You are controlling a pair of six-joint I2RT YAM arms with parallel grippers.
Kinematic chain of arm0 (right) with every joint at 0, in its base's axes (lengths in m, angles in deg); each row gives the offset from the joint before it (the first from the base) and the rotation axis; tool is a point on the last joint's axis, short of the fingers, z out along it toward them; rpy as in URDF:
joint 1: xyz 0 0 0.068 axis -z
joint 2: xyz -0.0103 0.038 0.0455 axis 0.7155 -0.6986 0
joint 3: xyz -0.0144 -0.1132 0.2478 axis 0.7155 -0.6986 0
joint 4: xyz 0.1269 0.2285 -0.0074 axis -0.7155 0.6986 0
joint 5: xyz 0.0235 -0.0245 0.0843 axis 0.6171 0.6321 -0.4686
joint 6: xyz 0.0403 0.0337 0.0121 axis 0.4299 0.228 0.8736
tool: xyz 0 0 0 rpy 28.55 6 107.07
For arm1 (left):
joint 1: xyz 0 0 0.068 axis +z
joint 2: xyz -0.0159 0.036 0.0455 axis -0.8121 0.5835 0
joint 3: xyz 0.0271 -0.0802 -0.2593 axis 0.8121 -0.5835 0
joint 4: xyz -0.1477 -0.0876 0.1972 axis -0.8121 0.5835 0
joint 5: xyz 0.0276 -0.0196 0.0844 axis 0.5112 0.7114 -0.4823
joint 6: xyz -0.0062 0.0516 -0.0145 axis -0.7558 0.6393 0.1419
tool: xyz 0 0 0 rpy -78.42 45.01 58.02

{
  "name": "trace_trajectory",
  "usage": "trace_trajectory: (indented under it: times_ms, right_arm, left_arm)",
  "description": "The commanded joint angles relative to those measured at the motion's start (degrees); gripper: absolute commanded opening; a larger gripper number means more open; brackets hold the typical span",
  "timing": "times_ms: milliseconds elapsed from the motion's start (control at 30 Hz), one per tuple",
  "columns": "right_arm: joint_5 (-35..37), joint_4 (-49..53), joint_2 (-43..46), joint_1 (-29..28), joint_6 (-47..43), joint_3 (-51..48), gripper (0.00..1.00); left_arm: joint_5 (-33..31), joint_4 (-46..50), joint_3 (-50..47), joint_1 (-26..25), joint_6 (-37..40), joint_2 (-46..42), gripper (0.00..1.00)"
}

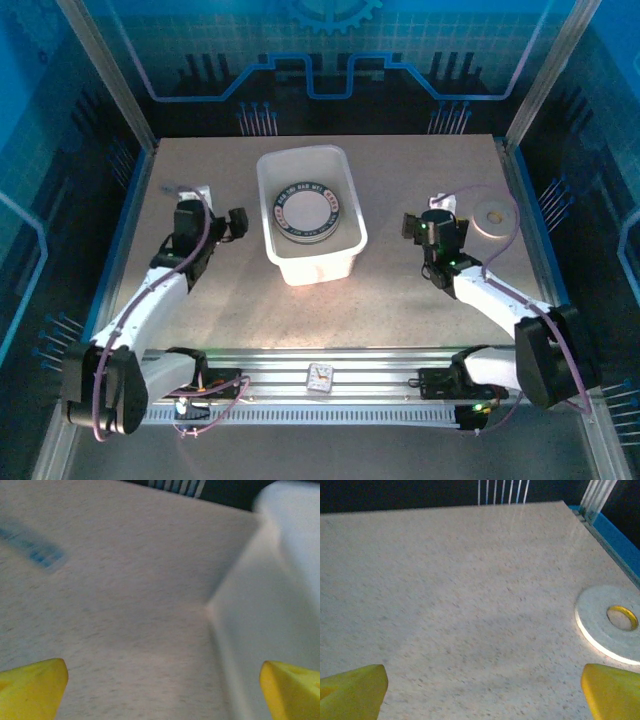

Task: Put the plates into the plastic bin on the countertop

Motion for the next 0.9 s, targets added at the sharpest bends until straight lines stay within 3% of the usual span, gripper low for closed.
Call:
trace_trajectory:
  times_ms: [0, 200, 267, 367, 467, 533, 600, 633, 733, 867]
  right_arm:
    - [-1.16, -11.92, -1.4, 1.48, -5.63, -1.27, 1.0]
    - [-3.95, -12.62, -4.87, 2.83, -14.11, 0.39, 1.0]
    - [-3.86, -13.39, -5.18, 3.49, -15.7, -1.41, 1.0]
    - [-9.74, -26.83, -8.14, 7.23, -15.45, -8.28, 1.0]
    - [-16.21, -32.07, -8.4, 9.27, -16.74, -10.51, 1.0]
    - [-21.61, -40.88, -12.01, 10.19, -17.56, -13.87, 1.0]
    - [-25.36, -57.51, -18.41, 10.21, -19.64, -18.88, 1.0]
    - [-25.47, -59.08, -17.93, 10.07, -19.72, -19.91, 1.0]
    - [-27.24, -54.89, -16.69, 10.59, -19.62, -18.91, 1.0]
    - [-22.79, -49.26, -16.47, 9.29, -19.76, -15.69, 1.0]
  left_arm:
    - [-9.98, -13.77, -5.01, 0.12, 5.62, 4.2, 0.99]
    - [-12.48, -32.86, -12.42, 0.2, 10.6, 12.19, 0.99]
    - [-11.26, -34.51, -12.8, 0.25, 10.36, 12.5, 0.99]
    - [-7.96, -45.77, -16.19, 0.34, 11.83, 14.25, 0.99]
    - [-6.96, -58.18, -19.39, 1.06, 11.21, 20.21, 0.99]
    - [-5.17, -60.18, -19.02, 1.17, 11.83, 23.34, 0.99]
    - [-4.73, -59.28, -18.1, 1.17, 12.03, 23.98, 0.99]
    - [-4.12, -57.77, -17.75, 1.32, 11.86, 23.57, 0.99]
    - [-2.34, -56.05, -16.7, 1.79, 12.04, 23.77, 0.99]
    - [-1.07, -55.26, -16.2, 2.4, 11.81, 23.84, 0.99]
